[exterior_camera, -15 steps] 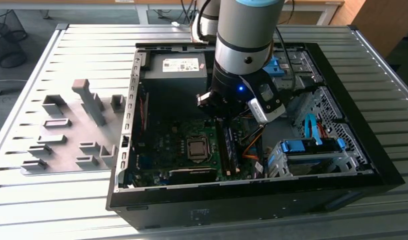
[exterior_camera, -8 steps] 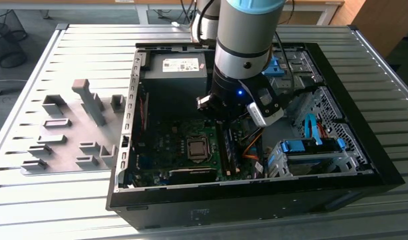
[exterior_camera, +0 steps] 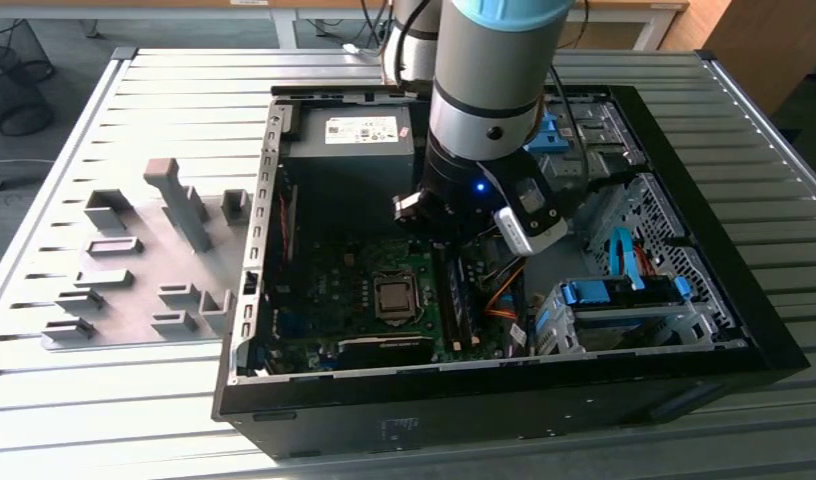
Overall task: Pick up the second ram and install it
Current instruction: 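Insert the second ram into the second slot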
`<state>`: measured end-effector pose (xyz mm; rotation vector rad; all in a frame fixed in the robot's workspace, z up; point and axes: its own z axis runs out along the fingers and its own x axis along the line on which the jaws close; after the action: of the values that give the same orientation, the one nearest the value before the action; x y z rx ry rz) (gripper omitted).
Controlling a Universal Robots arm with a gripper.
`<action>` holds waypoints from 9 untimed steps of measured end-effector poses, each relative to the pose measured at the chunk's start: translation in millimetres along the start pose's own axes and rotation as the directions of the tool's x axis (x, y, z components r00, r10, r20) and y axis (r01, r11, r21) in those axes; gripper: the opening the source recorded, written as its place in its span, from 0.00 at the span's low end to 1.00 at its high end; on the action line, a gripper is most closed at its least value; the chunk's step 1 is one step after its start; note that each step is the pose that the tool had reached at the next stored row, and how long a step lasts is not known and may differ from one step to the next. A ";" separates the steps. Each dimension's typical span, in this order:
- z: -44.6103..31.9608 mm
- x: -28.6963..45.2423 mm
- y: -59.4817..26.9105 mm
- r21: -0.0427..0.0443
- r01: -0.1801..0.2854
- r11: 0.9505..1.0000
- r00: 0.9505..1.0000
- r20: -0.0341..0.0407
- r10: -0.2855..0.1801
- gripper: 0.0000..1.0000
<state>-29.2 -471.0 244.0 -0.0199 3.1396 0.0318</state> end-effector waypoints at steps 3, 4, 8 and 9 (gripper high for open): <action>3.1 0.0 -1.7 0.000 -0.007 1.000 1.000 0.000 0.007 0.14; 4.4 0.0 -2.4 0.000 -0.012 1.000 1.000 0.000 0.012 0.14; 6.3 0.0 -3.2 0.006 -0.024 1.000 1.000 0.001 0.024 0.14; 7.1 0.0 -3.2 0.008 -0.027 1.000 1.000 0.001 0.027 0.14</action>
<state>-29.2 -474.0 236.8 0.0231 3.1394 0.0194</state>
